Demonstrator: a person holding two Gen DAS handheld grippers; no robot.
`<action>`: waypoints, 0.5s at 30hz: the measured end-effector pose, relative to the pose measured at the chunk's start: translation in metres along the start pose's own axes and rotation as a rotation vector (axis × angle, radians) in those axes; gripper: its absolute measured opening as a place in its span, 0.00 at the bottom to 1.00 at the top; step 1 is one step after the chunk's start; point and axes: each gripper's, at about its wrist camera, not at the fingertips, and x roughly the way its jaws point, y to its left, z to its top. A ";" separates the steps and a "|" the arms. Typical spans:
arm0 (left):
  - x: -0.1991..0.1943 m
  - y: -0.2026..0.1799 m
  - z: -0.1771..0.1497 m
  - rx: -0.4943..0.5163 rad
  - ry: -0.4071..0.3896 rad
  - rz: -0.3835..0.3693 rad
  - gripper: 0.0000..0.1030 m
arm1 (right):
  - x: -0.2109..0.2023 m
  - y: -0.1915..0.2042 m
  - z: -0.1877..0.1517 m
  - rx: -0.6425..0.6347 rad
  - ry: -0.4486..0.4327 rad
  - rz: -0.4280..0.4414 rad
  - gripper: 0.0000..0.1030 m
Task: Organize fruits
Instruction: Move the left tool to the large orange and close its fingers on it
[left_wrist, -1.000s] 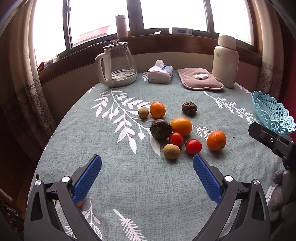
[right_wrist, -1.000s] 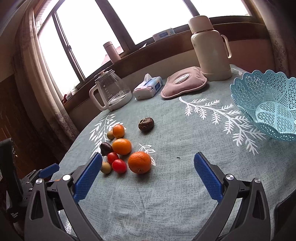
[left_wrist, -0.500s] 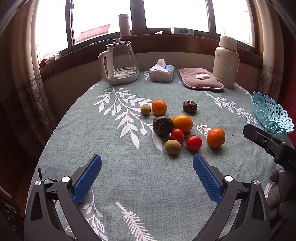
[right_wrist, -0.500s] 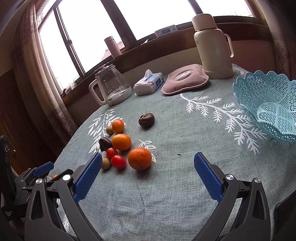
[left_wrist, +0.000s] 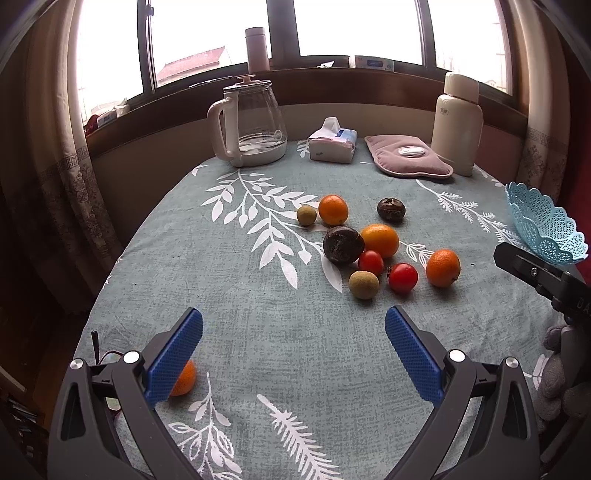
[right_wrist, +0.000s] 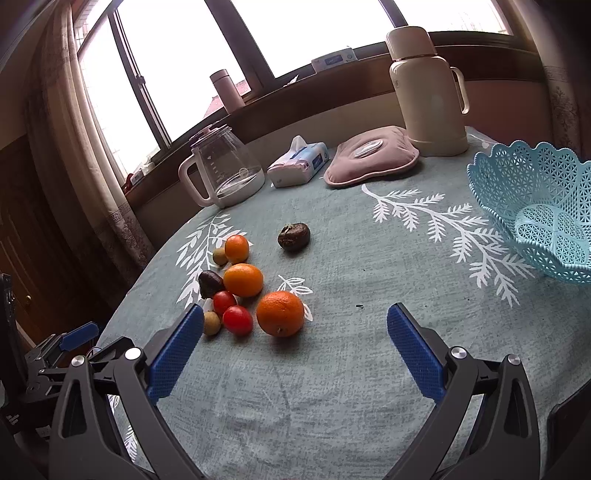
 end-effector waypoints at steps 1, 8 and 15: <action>-0.002 0.003 0.000 -0.003 0.001 -0.006 0.95 | 0.000 0.000 0.000 0.000 0.000 0.001 0.98; -0.019 0.036 -0.004 -0.026 -0.015 0.011 0.95 | 0.000 0.001 0.000 -0.001 0.000 -0.001 0.98; -0.022 0.071 -0.012 -0.055 0.004 -0.137 0.79 | 0.002 0.000 -0.002 -0.005 0.014 -0.009 0.98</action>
